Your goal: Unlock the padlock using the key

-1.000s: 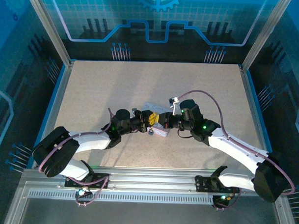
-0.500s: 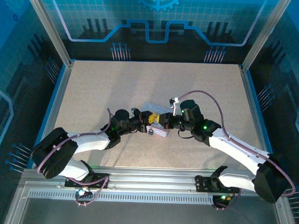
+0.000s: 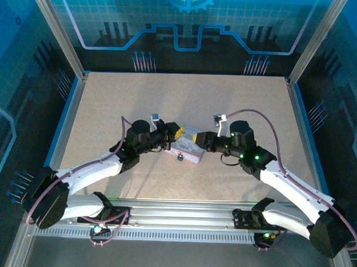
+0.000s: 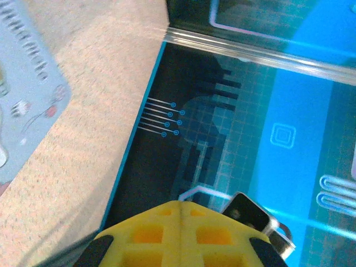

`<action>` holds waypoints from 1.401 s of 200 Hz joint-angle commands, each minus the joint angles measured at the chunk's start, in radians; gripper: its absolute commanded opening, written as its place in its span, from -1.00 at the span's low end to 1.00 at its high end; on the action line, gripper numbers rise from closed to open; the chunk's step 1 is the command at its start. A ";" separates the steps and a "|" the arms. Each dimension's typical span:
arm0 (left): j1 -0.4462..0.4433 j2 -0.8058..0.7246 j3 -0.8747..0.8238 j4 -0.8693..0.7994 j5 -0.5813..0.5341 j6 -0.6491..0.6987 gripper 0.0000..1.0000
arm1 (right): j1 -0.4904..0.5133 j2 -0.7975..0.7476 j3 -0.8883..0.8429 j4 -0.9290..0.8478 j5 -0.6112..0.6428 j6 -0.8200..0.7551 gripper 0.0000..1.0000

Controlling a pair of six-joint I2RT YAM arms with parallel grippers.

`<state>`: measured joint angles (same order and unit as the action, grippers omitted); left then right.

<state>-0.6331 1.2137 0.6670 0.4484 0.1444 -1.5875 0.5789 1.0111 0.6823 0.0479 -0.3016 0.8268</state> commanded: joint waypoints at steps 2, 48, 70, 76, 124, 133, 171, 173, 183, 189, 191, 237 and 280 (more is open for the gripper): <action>0.009 -0.053 0.097 -0.161 -0.012 0.318 -1.00 | -0.063 -0.045 -0.081 0.266 -0.126 0.137 -0.24; 0.001 -0.075 0.169 -0.090 0.046 0.578 -1.00 | -0.078 -0.018 -0.082 0.504 -0.208 0.259 -0.13; -0.009 -0.077 0.176 -0.045 0.067 0.629 -1.00 | -0.065 -0.003 -0.065 0.538 -0.211 0.271 -0.11; -0.012 -0.079 0.176 -0.035 0.067 0.638 -1.00 | -0.063 0.001 -0.060 0.544 -0.211 0.271 -0.11; -0.025 -0.076 0.174 -0.003 0.077 0.658 -1.00 | -0.011 0.063 -0.010 0.562 -0.213 0.262 -0.09; -0.027 -0.075 0.175 -0.004 0.077 0.657 -1.00 | -0.004 0.074 -0.001 0.567 -0.215 0.260 -0.09; -0.028 -0.076 0.172 -0.013 0.075 0.654 -1.00 | 0.013 0.104 0.028 0.556 -0.218 0.248 -0.11; -0.029 -0.077 0.171 -0.013 0.074 0.655 -1.00 | 0.013 0.106 0.030 0.556 -0.218 0.248 -0.12; -0.029 -0.077 0.171 -0.013 0.072 0.652 -1.00 | 0.017 0.113 0.032 0.557 -0.221 0.248 -0.15; -0.029 -0.077 0.169 -0.014 0.071 0.651 -1.00 | 0.019 0.116 0.034 0.557 -0.222 0.248 -0.17; -0.029 -0.077 0.169 -0.014 0.070 0.650 -1.00 | 0.020 0.117 0.034 0.557 -0.222 0.249 -0.18; -0.029 -0.075 0.165 -0.017 0.063 0.644 -1.00 | 0.034 0.134 0.039 0.550 -0.223 0.244 -0.38; -0.029 -0.075 0.159 -0.017 0.054 0.640 -1.00 | 0.037 0.131 0.031 0.551 -0.208 0.244 -0.53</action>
<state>-0.6575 1.1534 0.8158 0.4011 0.2058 -0.9615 0.6033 1.1469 0.6895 0.5701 -0.5095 1.0805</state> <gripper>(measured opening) 0.052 0.255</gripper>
